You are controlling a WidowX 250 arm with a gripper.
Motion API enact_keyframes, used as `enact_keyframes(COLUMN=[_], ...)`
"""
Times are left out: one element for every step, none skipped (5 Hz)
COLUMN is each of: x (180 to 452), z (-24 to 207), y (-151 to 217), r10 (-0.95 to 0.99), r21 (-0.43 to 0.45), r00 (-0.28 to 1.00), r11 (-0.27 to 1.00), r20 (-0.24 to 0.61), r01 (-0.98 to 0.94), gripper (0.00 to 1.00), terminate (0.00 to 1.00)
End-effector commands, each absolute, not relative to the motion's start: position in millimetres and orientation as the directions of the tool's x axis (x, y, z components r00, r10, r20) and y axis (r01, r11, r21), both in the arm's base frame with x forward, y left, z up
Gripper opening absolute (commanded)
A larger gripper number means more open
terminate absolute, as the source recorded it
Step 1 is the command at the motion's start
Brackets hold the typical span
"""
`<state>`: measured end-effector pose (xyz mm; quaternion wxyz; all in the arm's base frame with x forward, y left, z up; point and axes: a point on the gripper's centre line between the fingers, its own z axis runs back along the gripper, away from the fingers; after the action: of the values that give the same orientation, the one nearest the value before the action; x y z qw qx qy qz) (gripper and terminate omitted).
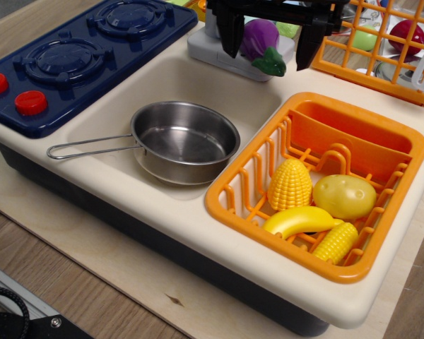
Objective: Put eggplant into pan
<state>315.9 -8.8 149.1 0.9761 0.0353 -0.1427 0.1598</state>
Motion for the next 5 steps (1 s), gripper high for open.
enact_keyframes(x=[327.2, 333.9, 333.2, 331.8, 328.4], z=[146.9, 137.7, 124.2, 119.6, 126.0], y=[-6.7, -2.5, -2.4, -2.8, -5.1], r10=[0.295, 0.293, 0.302, 0.322, 0.325], r21=[-0.005, -0.010, 0.013, 0.019, 0.039], r00=[0.892, 0.891, 0.881, 0.874, 0.878], r11=[0.950, 0.951, 0.944, 0.936, 0.932], r20=[0.343, 0.347, 0.363, 0.364, 0.351], r01=[-0.313, -0.309, -0.329, -0.352, -0.361], gripper=[1.00, 1.00, 1.00, 0.00, 0.00], terminate=[0.00, 0.00, 0.00, 0.00, 0.00])
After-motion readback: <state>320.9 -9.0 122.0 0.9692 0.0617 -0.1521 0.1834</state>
